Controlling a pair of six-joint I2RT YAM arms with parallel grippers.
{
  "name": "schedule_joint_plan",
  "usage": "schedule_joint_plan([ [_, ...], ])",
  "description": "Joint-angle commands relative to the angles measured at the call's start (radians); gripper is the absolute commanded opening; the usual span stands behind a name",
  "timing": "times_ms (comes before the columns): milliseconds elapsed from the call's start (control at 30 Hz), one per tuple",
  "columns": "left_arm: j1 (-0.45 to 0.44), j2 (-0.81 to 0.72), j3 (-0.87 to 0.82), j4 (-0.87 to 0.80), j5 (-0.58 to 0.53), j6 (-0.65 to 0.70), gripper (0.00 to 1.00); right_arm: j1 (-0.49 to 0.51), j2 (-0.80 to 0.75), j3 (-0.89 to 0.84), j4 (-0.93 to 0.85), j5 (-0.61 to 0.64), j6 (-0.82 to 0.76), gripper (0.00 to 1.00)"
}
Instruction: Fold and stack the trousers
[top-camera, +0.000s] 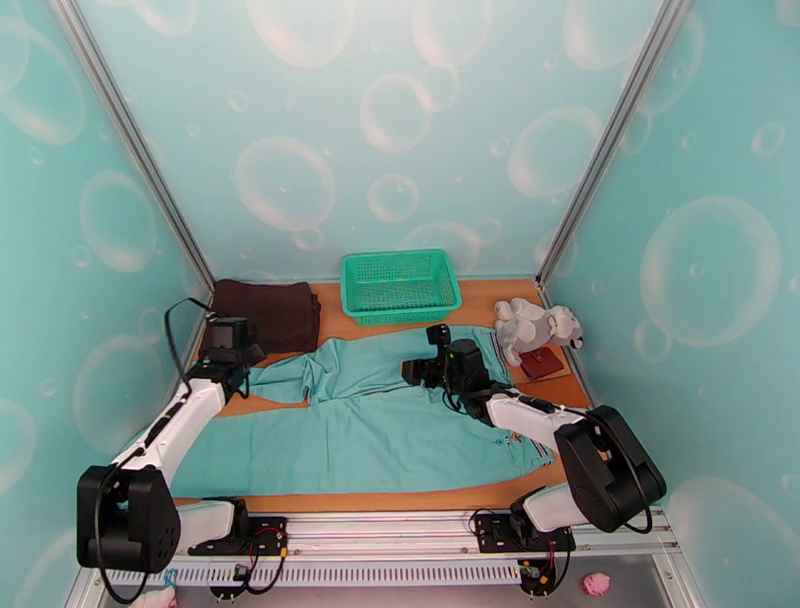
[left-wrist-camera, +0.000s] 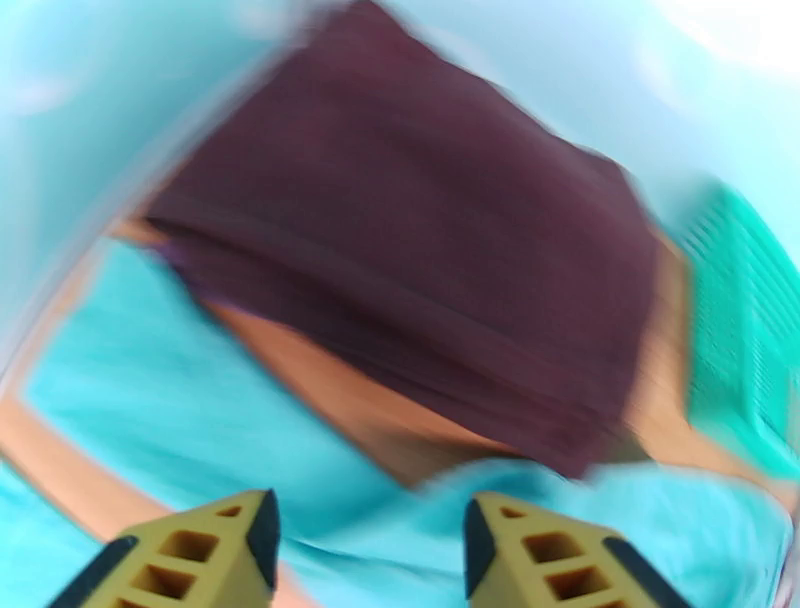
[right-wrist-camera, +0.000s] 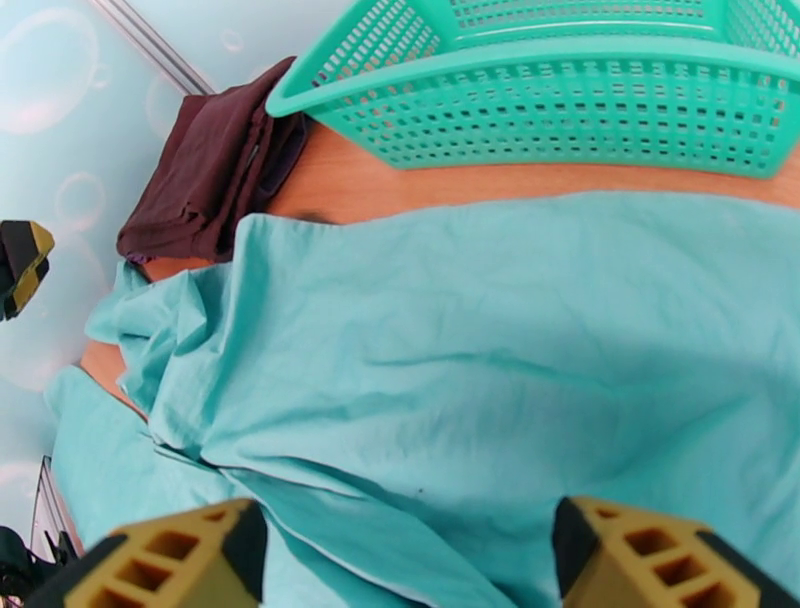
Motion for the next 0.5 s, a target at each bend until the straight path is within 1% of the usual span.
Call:
schedule_joint_plan([
  [0, 0.016, 0.071, -0.051, -0.042, 0.132, -0.022, 0.48, -0.006, -0.007, -0.004, 0.017, -0.020, 0.021, 0.80],
  [67, 0.023, 0.108, -0.057, -0.022, 0.080, -0.064, 0.48, -0.006, -0.018, -0.009, 0.014, -0.013, 0.020, 0.80],
  [100, 0.034, 0.123, -0.072, 0.015, 0.072, -0.073, 0.46, -0.007, -0.022, -0.010, 0.015, -0.016, 0.020, 0.80],
  [167, 0.059, 0.153, -0.091, 0.096, 0.110, -0.074, 0.40, -0.006, -0.028, -0.010, 0.015, -0.020, 0.020, 0.80],
  [233, 0.068, 0.193, -0.075, 0.118, 0.112, -0.084, 0.36, -0.006, -0.029, -0.012, 0.014, -0.020, 0.020, 0.80],
  [367, 0.072, 0.250, -0.046, 0.125, 0.051, -0.086, 0.36, -0.006, -0.031, -0.010, 0.008, -0.015, 0.017, 0.80],
  [467, 0.093, 0.278, -0.054, 0.184, 0.051, -0.070, 0.35, -0.006, -0.028, -0.012, 0.012, -0.014, 0.015, 0.80],
])
